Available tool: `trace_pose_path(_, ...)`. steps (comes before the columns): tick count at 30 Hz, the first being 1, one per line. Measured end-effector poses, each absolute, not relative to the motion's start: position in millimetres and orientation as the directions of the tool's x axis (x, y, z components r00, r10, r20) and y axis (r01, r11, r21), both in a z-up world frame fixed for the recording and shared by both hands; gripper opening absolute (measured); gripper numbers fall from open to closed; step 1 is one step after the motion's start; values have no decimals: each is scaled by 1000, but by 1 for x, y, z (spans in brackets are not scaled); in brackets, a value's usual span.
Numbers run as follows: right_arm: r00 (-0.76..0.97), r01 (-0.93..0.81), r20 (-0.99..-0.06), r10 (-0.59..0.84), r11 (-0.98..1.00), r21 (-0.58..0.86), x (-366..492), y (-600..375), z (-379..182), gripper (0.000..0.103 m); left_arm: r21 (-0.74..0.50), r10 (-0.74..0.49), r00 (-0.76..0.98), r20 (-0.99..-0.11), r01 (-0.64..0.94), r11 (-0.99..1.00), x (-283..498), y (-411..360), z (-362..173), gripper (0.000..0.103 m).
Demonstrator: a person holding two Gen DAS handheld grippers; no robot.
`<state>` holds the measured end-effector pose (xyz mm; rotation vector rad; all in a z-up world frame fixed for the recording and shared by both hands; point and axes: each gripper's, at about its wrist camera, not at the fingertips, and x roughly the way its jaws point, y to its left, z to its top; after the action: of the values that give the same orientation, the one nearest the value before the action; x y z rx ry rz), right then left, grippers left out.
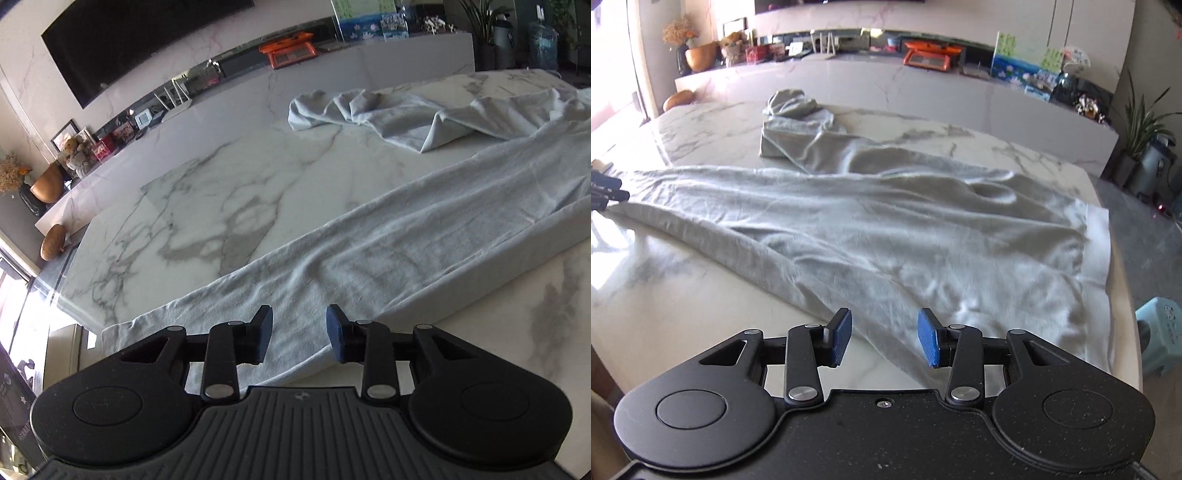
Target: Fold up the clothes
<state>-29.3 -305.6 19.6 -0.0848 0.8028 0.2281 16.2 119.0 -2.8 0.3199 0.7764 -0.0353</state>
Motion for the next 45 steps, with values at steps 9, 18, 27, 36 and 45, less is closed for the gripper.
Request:
trace_pose_path(9,737,-94,-667,108,994,57,6,-277,24,41,61,-7,741,-671,64,996,36,97,7,39)
trace_pose_path(18,648,-73,-757,78,997,41,16,-264,0,42,57,-29,636,-772,115,992,41,75,-19,40)
trace_pose_path(27,579,-61,-813,61,998,32,-3,-268,-9,44,66,-61,610,-790,184,981,21,70,-23,40)
trace_pose_path(36,579,-108,-813,63,994,1,-23,-260,-11,52,68,-79,609,-789,215,974,6,75,-22,46)
trace_pose_path(45,588,-124,-805,73,992,-1,-40,-261,-10,56,66,-117,612,-782,268,961,-8,81,-21,46)
